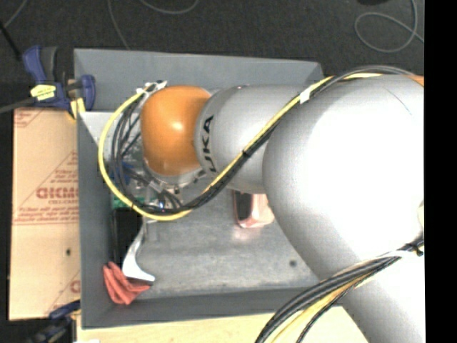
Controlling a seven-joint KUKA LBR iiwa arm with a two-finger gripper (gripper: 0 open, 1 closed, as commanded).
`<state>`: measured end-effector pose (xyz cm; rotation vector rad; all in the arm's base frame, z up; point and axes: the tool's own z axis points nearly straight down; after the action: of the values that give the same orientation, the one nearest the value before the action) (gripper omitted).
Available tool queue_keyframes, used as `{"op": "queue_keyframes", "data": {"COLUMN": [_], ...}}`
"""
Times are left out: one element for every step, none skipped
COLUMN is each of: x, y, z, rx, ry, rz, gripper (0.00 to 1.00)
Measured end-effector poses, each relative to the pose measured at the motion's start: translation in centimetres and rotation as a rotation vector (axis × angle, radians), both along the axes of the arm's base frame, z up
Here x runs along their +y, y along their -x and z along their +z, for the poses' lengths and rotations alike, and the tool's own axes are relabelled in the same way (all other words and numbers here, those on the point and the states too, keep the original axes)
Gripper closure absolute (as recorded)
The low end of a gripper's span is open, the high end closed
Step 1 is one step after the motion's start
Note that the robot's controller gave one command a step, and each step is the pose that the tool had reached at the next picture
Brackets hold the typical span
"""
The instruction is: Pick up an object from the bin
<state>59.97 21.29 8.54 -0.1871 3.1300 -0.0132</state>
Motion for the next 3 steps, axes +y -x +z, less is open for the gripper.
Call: {"op": "queue_keyframes", "data": {"x": [1.5,1.49,1.43], "y": [-0.25,-0.25,-0.24], "z": [-0.76,-0.76,-0.63], "rx": [-0.012,-0.012,-0.012], "ry": [0.008,0.008,0.008], "rz": [0.39,0.39,0.389], "gripper": [1.0,1.0,1.0]}}
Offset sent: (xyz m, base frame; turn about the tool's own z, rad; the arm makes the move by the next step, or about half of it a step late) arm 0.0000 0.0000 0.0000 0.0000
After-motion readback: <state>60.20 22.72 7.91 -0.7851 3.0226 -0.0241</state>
